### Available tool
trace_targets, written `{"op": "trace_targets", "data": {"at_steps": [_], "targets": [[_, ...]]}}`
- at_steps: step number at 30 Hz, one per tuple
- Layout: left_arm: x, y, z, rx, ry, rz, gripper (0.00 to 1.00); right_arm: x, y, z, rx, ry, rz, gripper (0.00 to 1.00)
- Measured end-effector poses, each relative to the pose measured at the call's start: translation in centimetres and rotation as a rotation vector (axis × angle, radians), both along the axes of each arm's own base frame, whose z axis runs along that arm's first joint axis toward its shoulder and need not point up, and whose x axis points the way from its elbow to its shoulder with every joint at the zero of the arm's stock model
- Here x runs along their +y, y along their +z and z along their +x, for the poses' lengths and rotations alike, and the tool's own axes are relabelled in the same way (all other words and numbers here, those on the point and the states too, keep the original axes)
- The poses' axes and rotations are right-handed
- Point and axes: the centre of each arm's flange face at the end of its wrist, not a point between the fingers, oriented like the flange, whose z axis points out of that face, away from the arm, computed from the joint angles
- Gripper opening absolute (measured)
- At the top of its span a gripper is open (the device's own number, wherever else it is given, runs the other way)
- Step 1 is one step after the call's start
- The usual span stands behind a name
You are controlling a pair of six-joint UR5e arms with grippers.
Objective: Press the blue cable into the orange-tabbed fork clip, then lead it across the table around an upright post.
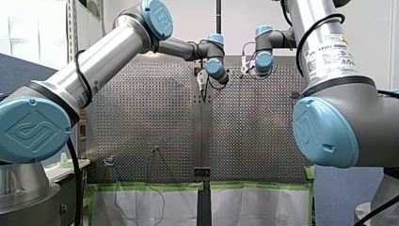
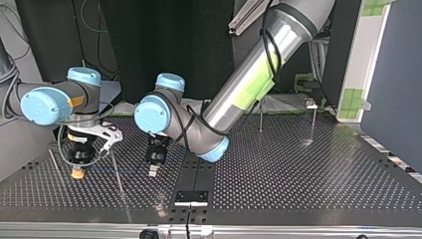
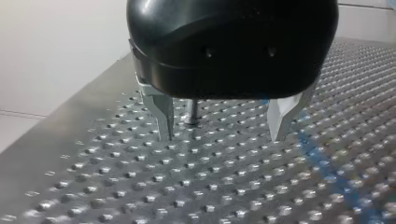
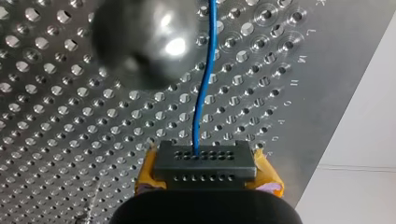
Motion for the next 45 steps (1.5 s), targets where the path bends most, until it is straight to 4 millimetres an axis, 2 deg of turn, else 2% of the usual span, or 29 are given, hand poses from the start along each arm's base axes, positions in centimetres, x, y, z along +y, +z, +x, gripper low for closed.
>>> {"op": "trace_targets", "data": {"at_steps": [8,17,26,35,45], "targets": [[-0.4,-3.0,0.1,0.076,-0.036,0.029,1.0,-0.1,-1.8,-0.8,0.009,-0.017,0.031,0.0],[0.2,-3.3,0.4,0.08,0.009,0.035,1.0,0.0,-3.1,-1.2,0.016,-0.02,0.051,0.0],[0.4,-3.3,0.5,0.079,0.028,0.036,1.0,0.0,-5.9,-1.8,0.018,-0.025,0.082,0.0],[0.4,-3.3,0.5,0.079,0.027,0.036,1.0,-0.1,-10.7,-2.5,0.016,-0.038,0.139,0.0],[0.5,-3.3,0.5,0.078,0.032,0.036,1.0,-0.4,-17.3,-4.0,0.01,-0.061,0.185,0.0]]}}
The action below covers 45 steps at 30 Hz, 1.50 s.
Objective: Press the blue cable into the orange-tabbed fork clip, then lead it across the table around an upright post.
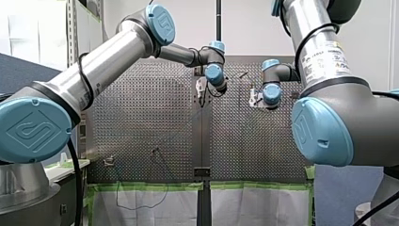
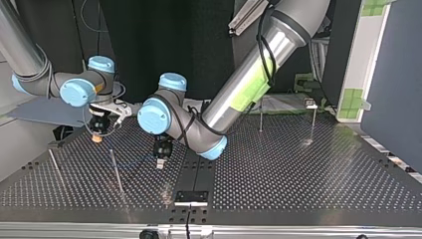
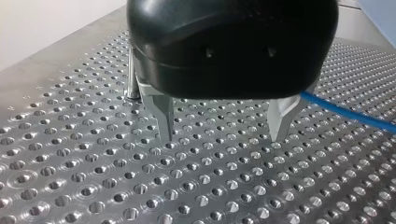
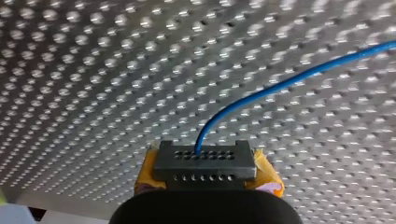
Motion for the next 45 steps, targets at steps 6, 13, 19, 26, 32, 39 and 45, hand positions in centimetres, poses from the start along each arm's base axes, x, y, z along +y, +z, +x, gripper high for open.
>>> {"op": "trace_targets", "data": {"at_steps": [6,13,19,26,32,39,45], "targets": [[0.1,0.0,0.1,-0.001,0.002,-0.001,1.0,-0.2,-3.4,-1.0,0.004,-0.015,0.02,0.0],[0.2,0.0,0.2,-0.002,0.004,-0.001,1.0,-0.4,-7.8,-3.0,0.015,-0.044,0.057,0.0],[0.2,0.0,0.2,-0.002,0.002,-0.002,1.0,0.2,-10.8,-4.6,0.008,-0.066,0.076,0.0],[0.0,0.0,0.1,-0.002,-0.01,0.002,1.0,1.7,-15.0,-6.2,-0.017,-0.091,0.108,0.0],[-0.6,0.0,-0.3,-0.006,-0.05,0.02,1.0,2.5,-18.8,-7.0,-0.019,-0.106,0.131,0.0],[-0.9,0.0,-0.6,-0.004,-0.084,0.033,1.0,2.6,-22.5,-8.0,-0.02,-0.133,0.137,0.0],[-0.9,-0.1,-0.8,0.006,-0.089,0.06,1.0,2.8,-23.8,-9.2,-0.023,-0.162,0.132,0.0]]}}
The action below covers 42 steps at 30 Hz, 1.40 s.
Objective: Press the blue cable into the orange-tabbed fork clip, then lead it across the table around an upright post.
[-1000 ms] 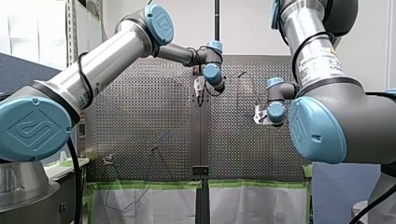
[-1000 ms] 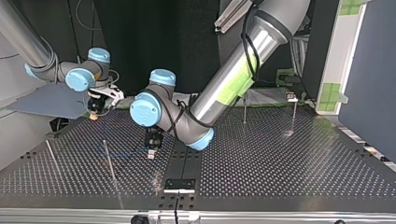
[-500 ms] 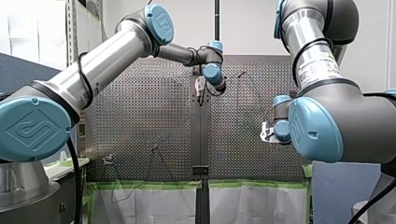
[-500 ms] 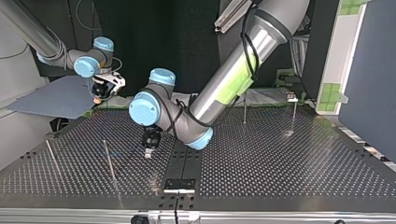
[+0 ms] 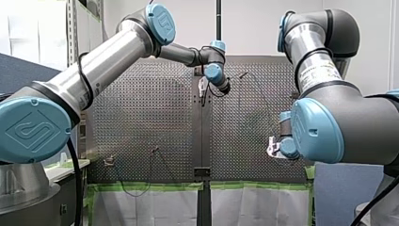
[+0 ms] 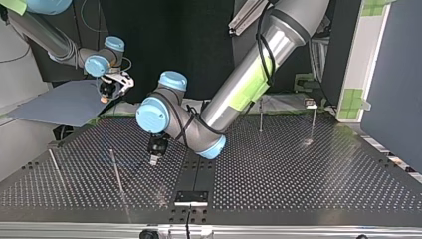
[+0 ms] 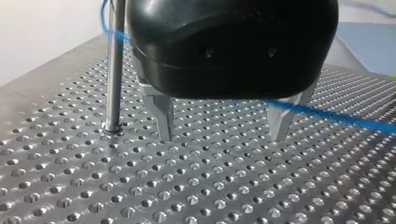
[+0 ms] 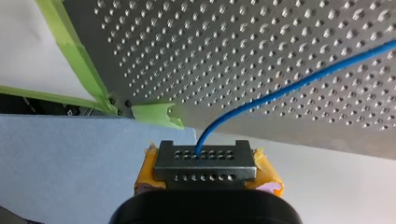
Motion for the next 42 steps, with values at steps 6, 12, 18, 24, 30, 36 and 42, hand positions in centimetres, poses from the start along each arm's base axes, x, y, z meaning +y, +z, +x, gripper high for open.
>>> {"op": "trace_targets", "data": {"at_steps": [6,12,18,24,30,36,42], "targets": [[-0.2,-0.1,-0.5,0.013,-0.006,0.016,1.0,0.6,-0.8,-1.3,-0.005,-0.031,-0.015,0.0],[-0.6,-0.2,-1.1,0.021,-0.015,0.026,1.0,1.8,-1.8,-3.0,-0.001,-0.077,-0.019,0.0],[-0.9,0.0,-1.8,0.022,-0.011,0.038,1.0,3.5,-3.0,-5.0,0.007,-0.127,-0.02,0.0],[-1.0,1.1,-2.5,0.011,-0.005,0.036,1.0,4.4,-3.6,-6.1,0.002,-0.147,-0.037,0.0],[-1.0,1.0,-2.7,0.013,-0.007,0.036,1.0,4.5,-5.0,-6.7,-0.014,-0.154,-0.056,0.0],[-0.6,-1.0,-2.6,0.022,-0.03,0.085,1.0,4.2,-6.4,-7.2,-0.036,-0.15,-0.072,0.0],[-0.1,-3.3,-2.7,0.036,-0.049,0.156,1.0,3.2,-6.5,-7.3,-0.041,-0.14,-0.089,0.0]]}}
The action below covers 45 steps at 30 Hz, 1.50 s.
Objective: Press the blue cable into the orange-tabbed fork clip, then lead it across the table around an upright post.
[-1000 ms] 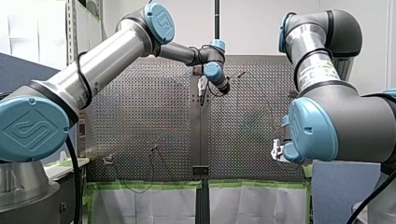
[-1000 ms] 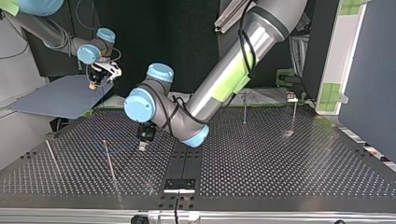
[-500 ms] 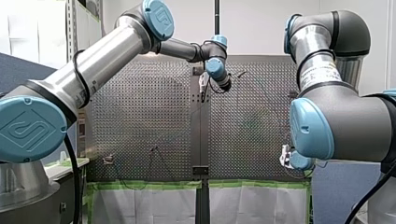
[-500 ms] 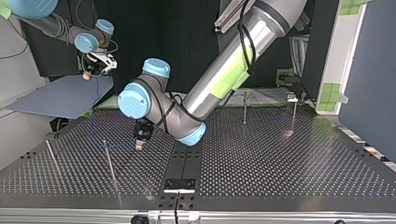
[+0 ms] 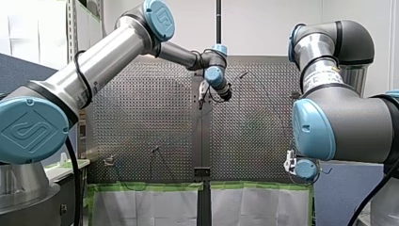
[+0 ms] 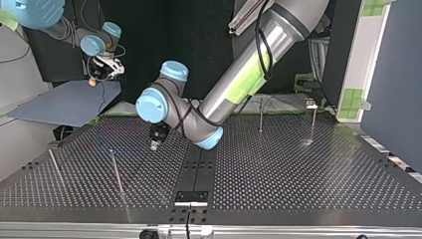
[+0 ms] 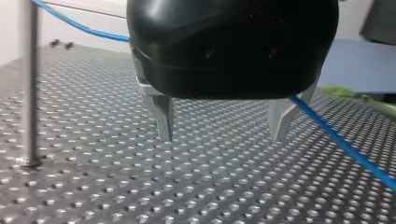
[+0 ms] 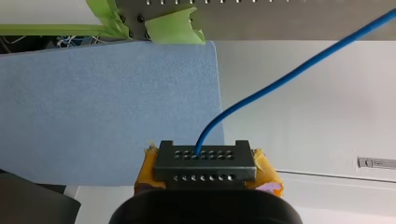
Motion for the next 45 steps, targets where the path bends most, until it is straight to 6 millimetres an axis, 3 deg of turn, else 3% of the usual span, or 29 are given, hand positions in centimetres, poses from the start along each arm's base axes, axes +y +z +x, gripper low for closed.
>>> {"op": "trace_targets", "data": {"at_steps": [14,28,42,45], "targets": [[0.4,1.4,-0.6,-0.015,0.032,0.022,1.0,-1.1,-0.4,-0.9,-0.009,-0.006,-0.029,0.0],[1.5,1.5,0.1,-0.019,0.091,0.026,1.0,-2.6,-6.2,-2.4,-0.069,-0.046,0.035,0.0],[2.2,1.4,0.4,-0.014,0.158,0.011,1.0,0.3,-13.6,-4.9,-0.111,-0.122,0.147,0.0],[2.3,1.3,0.5,-0.011,0.166,0.001,1.0,0.7,-14.4,-5.2,-0.111,-0.133,0.161,0.0]]}}
